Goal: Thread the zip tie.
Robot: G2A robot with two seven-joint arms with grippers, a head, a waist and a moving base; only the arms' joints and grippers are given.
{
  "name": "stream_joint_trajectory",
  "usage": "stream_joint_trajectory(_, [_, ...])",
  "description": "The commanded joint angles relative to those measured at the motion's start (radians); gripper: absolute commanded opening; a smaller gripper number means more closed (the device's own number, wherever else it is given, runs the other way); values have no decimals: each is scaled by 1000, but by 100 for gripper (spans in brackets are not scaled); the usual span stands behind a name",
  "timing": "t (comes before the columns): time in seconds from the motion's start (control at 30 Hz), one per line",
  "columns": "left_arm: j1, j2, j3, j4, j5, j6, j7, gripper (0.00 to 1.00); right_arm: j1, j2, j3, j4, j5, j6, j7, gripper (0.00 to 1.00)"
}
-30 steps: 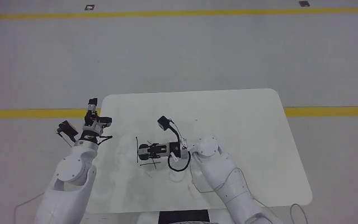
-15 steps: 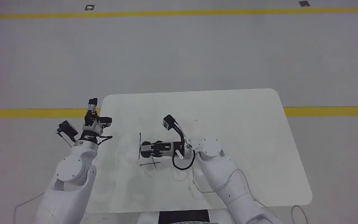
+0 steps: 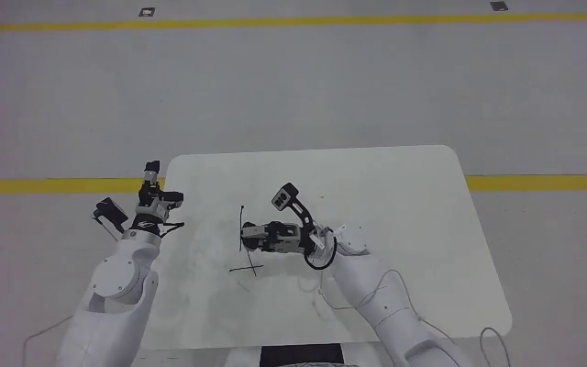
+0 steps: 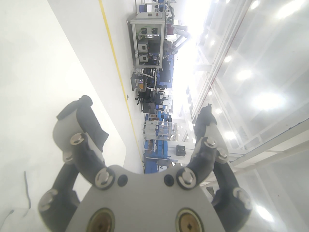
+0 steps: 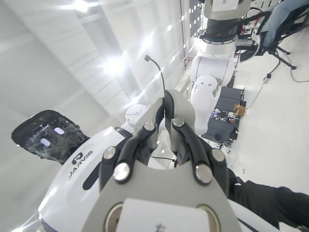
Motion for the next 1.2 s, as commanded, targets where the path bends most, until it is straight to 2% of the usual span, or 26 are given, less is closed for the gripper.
stream_joint_trajectory(0.0, [0,0,0,0,0,0,0,100,5,8,-19,4,37,-1,0,0])
stream_joint_trajectory(0.2, [0,0,0,0,0,0,0,100,24,30,-58,21,74,-24,0,0])
stream_joint_trajectory(0.23, [0,0,0,0,0,0,0,100,29,35,-66,18,62,-45,0,0])
stream_joint_trajectory(0.6, [0,0,0,0,0,0,0,100,28,36,-66,17,53,-49,-9,0])
stream_joint_trajectory(0.67, [0,0,0,0,0,0,0,100,25,39,-66,0,14,-43,-94,0])
stream_joint_trajectory(0.77, [-5,-1,5,5,9,0,-8,100,27,43,-77,-31,-43,10,-203,0])
stream_joint_trajectory(0.93, [-9,0,10,17,78,-5,-30,100,47,46,-111,-70,-173,93,-372,0])
stream_joint_trajectory(1.03, [-10,4,5,21,108,9,-92,100,45,46,-120,-89,-191,76,-417,0])
stream_joint_trajectory(1.17, [-10,4,5,21,108,9,-92,100,45,46,-120,-89,-191,76,-417,0])
